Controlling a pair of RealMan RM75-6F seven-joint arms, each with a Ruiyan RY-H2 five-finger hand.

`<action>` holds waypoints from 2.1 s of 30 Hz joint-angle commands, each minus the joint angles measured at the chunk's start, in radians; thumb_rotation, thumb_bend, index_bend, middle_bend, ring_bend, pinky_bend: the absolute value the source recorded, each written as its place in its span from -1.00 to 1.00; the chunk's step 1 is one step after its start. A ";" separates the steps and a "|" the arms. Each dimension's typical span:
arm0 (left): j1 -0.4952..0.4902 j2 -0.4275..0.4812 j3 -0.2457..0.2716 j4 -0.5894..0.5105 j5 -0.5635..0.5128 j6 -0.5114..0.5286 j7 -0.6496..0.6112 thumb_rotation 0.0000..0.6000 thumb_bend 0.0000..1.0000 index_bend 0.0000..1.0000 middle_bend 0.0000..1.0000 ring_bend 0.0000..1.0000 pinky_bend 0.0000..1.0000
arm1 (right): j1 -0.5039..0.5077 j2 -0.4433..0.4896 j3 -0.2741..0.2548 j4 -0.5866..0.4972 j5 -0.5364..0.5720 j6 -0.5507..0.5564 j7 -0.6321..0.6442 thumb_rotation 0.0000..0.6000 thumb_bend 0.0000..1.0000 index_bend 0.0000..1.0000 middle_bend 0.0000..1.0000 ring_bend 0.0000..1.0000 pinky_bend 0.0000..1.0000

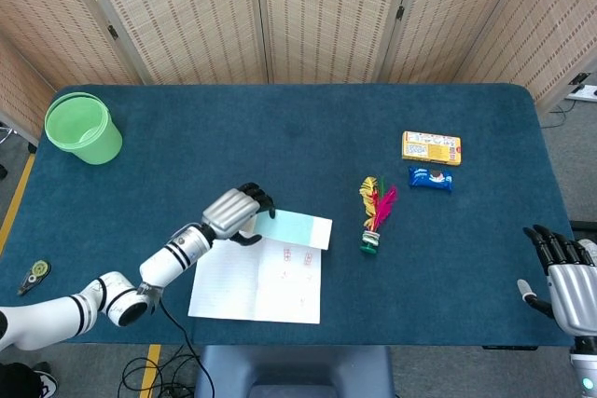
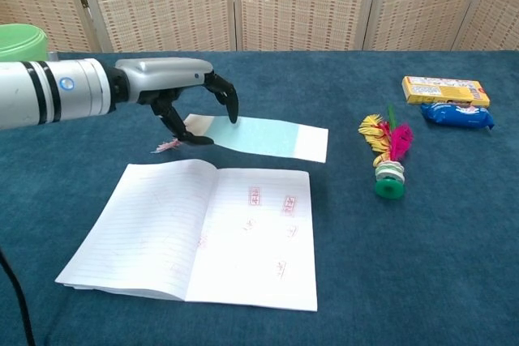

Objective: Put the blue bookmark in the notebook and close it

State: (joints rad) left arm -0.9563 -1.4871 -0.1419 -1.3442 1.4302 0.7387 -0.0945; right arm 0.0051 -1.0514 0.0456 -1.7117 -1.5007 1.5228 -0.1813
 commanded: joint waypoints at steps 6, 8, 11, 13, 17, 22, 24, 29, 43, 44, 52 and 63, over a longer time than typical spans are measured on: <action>-0.012 0.041 0.078 -0.078 0.156 0.050 -0.076 1.00 -0.29 -0.21 -0.08 -0.53 -0.68 | -0.003 -0.001 -0.002 -0.003 -0.003 0.004 -0.004 1.00 -0.59 -0.73 -0.74 -0.64 -0.57; -0.028 0.036 0.103 -0.092 0.206 0.050 -0.088 1.00 -0.29 -0.21 -0.07 -0.53 -0.68 | -0.004 -0.003 -0.005 -0.004 -0.004 0.004 -0.003 1.00 -0.59 -0.73 -0.74 -0.64 -0.57; -0.047 0.024 0.131 -0.085 0.261 0.057 -0.108 1.00 -0.28 -0.21 -0.07 -0.53 -0.68 | -0.006 -0.005 -0.006 -0.005 -0.004 0.008 -0.005 1.00 -0.59 -0.73 -0.74 -0.64 -0.57; -0.057 0.014 0.143 -0.074 0.286 0.065 -0.116 1.00 -0.28 -0.21 -0.07 -0.53 -0.68 | -0.008 -0.004 -0.006 -0.006 -0.004 0.010 -0.007 1.00 -0.59 -0.73 -0.74 -0.64 -0.57; -0.073 -0.006 0.162 -0.052 0.319 0.077 -0.129 1.00 -0.29 -0.21 -0.07 -0.53 -0.68 | -0.011 -0.005 -0.008 -0.010 -0.006 0.014 -0.010 1.00 -0.59 -0.73 -0.74 -0.64 -0.57; -0.093 -0.023 0.173 -0.012 0.343 0.082 -0.111 1.00 -0.28 -0.21 -0.07 -0.53 -0.68 | -0.016 -0.005 -0.009 -0.013 -0.005 0.020 -0.012 1.00 -0.59 -0.73 -0.74 -0.64 -0.57; -0.100 -0.028 0.173 0.002 0.342 0.080 -0.106 1.00 -0.28 -0.21 -0.07 -0.53 -0.68 | -0.018 -0.005 -0.009 -0.013 -0.005 0.022 -0.013 1.00 -0.59 -0.73 -0.74 -0.64 -0.57; -0.121 -0.031 0.177 0.028 0.335 0.058 -0.107 1.00 -0.28 -0.22 -0.07 -0.53 -0.68 | -0.019 -0.005 -0.009 -0.014 -0.006 0.024 -0.013 1.00 -0.59 -0.73 -0.74 -0.64 -0.57; -0.122 -0.016 0.177 0.064 0.251 -0.012 0.025 1.00 -0.28 -0.38 -0.43 -0.70 -0.68 | -0.017 -0.005 -0.006 -0.008 -0.003 0.019 -0.005 1.00 -0.59 -0.73 -0.74 -0.64 -0.57; -0.118 -0.011 0.171 0.055 0.235 -0.016 0.038 1.00 -0.28 -0.41 -0.50 -0.75 -0.68 | -0.017 -0.005 -0.006 -0.008 -0.003 0.019 -0.004 1.00 -0.59 -0.73 -0.74 -0.62 -0.57; -0.060 0.029 0.131 -0.026 0.121 0.018 0.060 1.00 -0.28 -0.56 -0.71 -0.90 -0.68 | -0.019 -0.006 -0.006 -0.002 -0.006 0.022 0.004 1.00 -0.59 -0.73 -0.74 -0.60 -0.57; -0.029 0.007 0.126 -0.086 0.098 0.050 0.073 -0.04 -0.28 -0.31 -0.72 -0.90 -0.77 | -0.012 -0.012 -0.005 0.008 -0.009 0.013 0.014 1.00 -0.59 -0.73 -0.74 -0.60 -0.57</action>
State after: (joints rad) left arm -0.9861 -1.4759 -0.0159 -1.4272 1.5271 0.7872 -0.0256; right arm -0.0074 -1.0630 0.0403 -1.7036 -1.5102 1.5356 -0.1672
